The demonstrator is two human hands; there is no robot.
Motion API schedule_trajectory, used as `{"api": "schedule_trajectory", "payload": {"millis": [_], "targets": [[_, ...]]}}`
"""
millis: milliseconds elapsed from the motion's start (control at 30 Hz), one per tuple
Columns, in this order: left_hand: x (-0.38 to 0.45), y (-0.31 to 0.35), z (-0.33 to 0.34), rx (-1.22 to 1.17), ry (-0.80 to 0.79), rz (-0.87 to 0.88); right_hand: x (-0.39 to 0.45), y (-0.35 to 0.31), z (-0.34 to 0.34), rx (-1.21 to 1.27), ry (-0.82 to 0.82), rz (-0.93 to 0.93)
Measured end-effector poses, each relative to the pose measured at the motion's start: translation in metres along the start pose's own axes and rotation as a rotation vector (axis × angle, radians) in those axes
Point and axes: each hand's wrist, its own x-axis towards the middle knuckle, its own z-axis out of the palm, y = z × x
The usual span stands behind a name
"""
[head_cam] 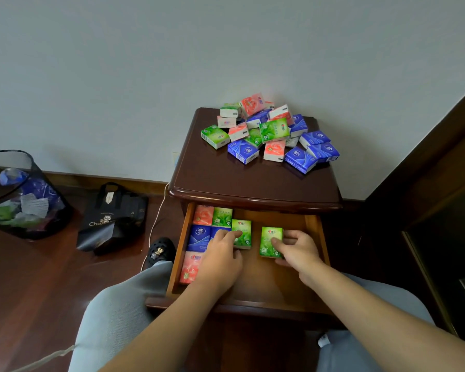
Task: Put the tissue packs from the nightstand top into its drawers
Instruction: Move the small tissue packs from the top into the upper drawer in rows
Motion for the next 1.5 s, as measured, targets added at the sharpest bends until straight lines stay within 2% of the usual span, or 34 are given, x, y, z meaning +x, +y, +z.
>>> {"api": "schedule_trajectory", "payload": {"millis": [200, 300, 533, 1067, 1233, 1300, 1400, 1500], "targets": [[0.020, 0.000, 0.001, 0.414, -0.124, 0.133, 0.019, 0.003, 0.006, -0.227, 0.093, -0.114], [0.029, 0.000, 0.003, 0.530, -0.176, 0.172, 0.026, 0.002, 0.012, -0.242, 0.086, -0.123], [0.032, -0.005, 0.005, 0.462, -0.177, 0.136, 0.033, -0.002, 0.028, -0.227, 0.064, -0.147], [0.028, -0.001, -0.002, 0.408, -0.236, 0.111, 0.020, -0.007, 0.031, -0.126, 0.096, -0.043], [0.016, 0.008, -0.013, 0.351, -0.135, 0.177, 0.004, -0.018, 0.015, -0.254, 0.145, -0.010], [0.018, 0.019, -0.021, 0.326, -0.040, 0.238, -0.003, -0.031, 0.002, -0.341, 0.136, -0.092], [0.031, 0.041, -0.032, 0.278, 0.148, 0.348, -0.009, -0.064, -0.016, -0.339, 0.153, -0.334], [0.048, 0.061, -0.038, 0.288, 0.211, 0.394, -0.003, -0.100, -0.030, -0.337, 0.273, -0.578]]}}
